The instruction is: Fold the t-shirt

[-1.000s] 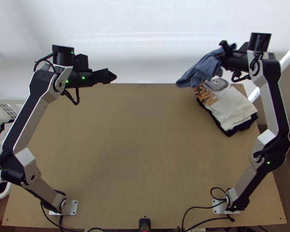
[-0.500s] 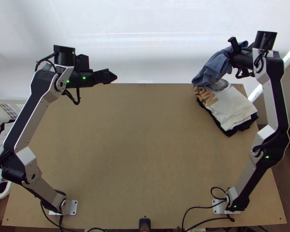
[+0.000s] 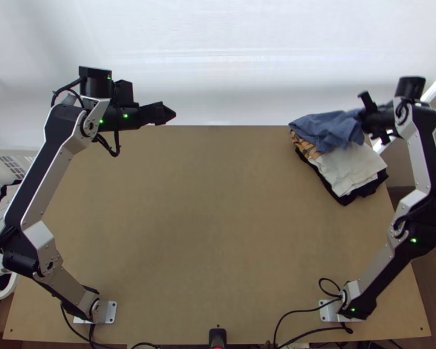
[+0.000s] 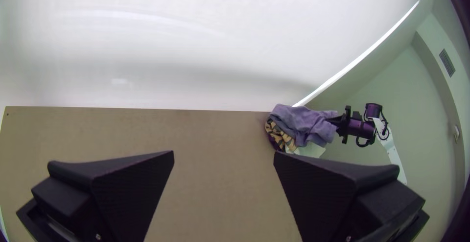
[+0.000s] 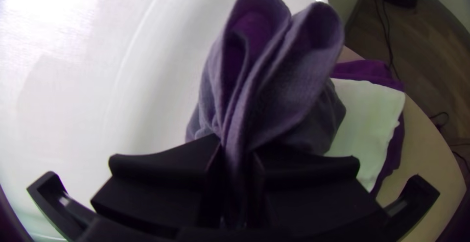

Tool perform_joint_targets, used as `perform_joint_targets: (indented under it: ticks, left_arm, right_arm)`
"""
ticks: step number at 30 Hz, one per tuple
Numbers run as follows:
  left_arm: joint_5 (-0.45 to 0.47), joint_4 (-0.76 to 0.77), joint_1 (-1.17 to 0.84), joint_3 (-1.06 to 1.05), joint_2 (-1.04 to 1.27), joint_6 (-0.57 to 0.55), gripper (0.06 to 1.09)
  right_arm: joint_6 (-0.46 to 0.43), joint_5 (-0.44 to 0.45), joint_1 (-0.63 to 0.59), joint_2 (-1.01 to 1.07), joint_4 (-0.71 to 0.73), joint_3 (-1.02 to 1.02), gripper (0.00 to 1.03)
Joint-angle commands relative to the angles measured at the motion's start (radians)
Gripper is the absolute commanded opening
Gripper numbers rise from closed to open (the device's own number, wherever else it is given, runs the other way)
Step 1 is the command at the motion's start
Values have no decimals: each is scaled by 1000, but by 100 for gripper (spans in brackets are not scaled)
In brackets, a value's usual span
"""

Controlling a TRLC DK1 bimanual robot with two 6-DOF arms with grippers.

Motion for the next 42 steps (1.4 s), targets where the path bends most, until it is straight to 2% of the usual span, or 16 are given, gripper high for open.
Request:
perform_joint_targets:
  ticks: [1, 8, 9, 10, 12, 13, 15, 18, 20, 22, 23, 26, 32, 37, 42]
  left_arm:
    - [14, -5, -6, 48, 24, 9, 105]
    - [20, -7, -14, 79, 38, 7, 105]
    - [20, -7, -14, 80, 40, 7, 105]
    - [22, -7, -14, 84, 40, 7, 105]
    - [23, -8, -14, 87, 43, 7, 105]
    - [23, -8, -14, 90, 44, 7, 105]
    - [25, -8, -16, 90, 46, 7, 105]
    - [25, -8, -17, 90, 46, 7, 105]
    - [25, -8, -17, 90, 46, 7, 105]
    - [25, -8, -17, 90, 46, 7, 105]
    - [25, -8, -16, 90, 46, 6, 105]
    - [25, -7, -14, 91, 46, 1, 105]
    - [22, -7, -8, 100, 29, 3, 105]
    - [22, -8, 13, 103, 9, 3, 105]
    - [22, -27, 41, 103, -14, 12, 105]
  right_arm:
    - [-47, 1, -42, -94, 1, -77, 3]
    - [-95, 1, -110, -142, 1, -180, 3]
    - [-100, 1, -113, -151, 1, -191, 10]
    - [-104, 1, -114, -160, 1, -203, 29]
    - [-129, 1, -119, -189, 1, -237, 86]
    - [-138, 2, -122, -202, -1, -255, 98]
    - [-173, 11, -131, -229, -3, -292, 99]
    - [-241, 182, -137, -272, -3, -332, 99]
    - [-299, 352, -142, -304, 10, -355, 98]
    - [-359, 479, -137, -357, 99, -401, 98]
    - [-413, 501, -125, -398, 191, -439, 98]
    - [-518, 537, -62, -479, 425, -541, 98]
    - [-647, 536, 94, -484, 700, -653, 98]
    - [-663, 537, 147, -380, 886, -705, 98]
    - [-614, 537, 99, -254, 947, -743, 98]
